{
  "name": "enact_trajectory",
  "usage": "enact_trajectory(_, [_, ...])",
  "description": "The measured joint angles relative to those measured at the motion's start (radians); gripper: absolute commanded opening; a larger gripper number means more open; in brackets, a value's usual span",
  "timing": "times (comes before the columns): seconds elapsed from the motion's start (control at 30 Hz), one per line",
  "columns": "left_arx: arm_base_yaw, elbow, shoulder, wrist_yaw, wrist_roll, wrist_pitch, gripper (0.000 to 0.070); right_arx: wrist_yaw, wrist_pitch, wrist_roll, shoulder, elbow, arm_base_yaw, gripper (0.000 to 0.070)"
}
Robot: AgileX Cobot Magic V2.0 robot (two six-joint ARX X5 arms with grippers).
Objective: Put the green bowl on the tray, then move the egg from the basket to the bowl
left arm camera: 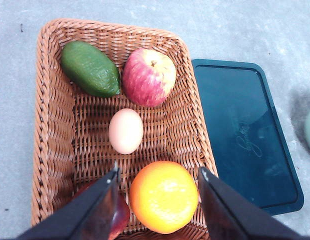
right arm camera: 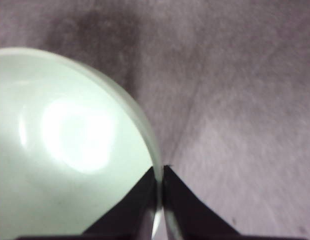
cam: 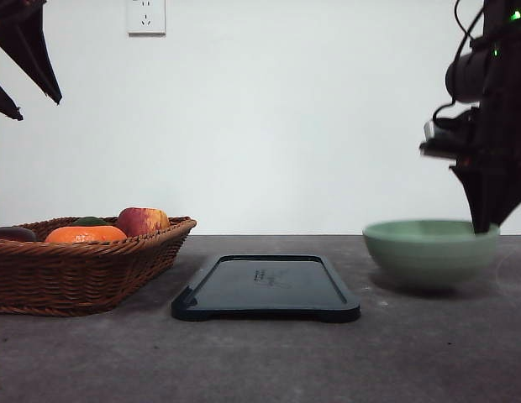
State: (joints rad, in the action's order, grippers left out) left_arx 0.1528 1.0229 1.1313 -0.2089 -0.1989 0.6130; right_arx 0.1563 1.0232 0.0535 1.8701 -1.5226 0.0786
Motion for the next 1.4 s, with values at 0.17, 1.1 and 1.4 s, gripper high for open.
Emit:
enact_trajectory(0.17, [0.0, 0.0, 0.0, 0.0, 0.0, 0.0, 0.0311, 0.028, 0.102, -0.005, 0.001, -0.162, 0.02, 0.0001])
enact_trajectory(1.1, [0.0, 0.0, 0.0, 0.0, 0.0, 0.0, 0.0311, 0.064, 0.022, 0.06, 0.133, -0.373, 0.373, 0.0001])
enact_trajectory(1.4, [0.0, 0.0, 0.0, 0.0, 0.0, 0.0, 0.0311, 0.049, -0.017, 0.08, 0.217, -0.373, 0.374, 0.0001])
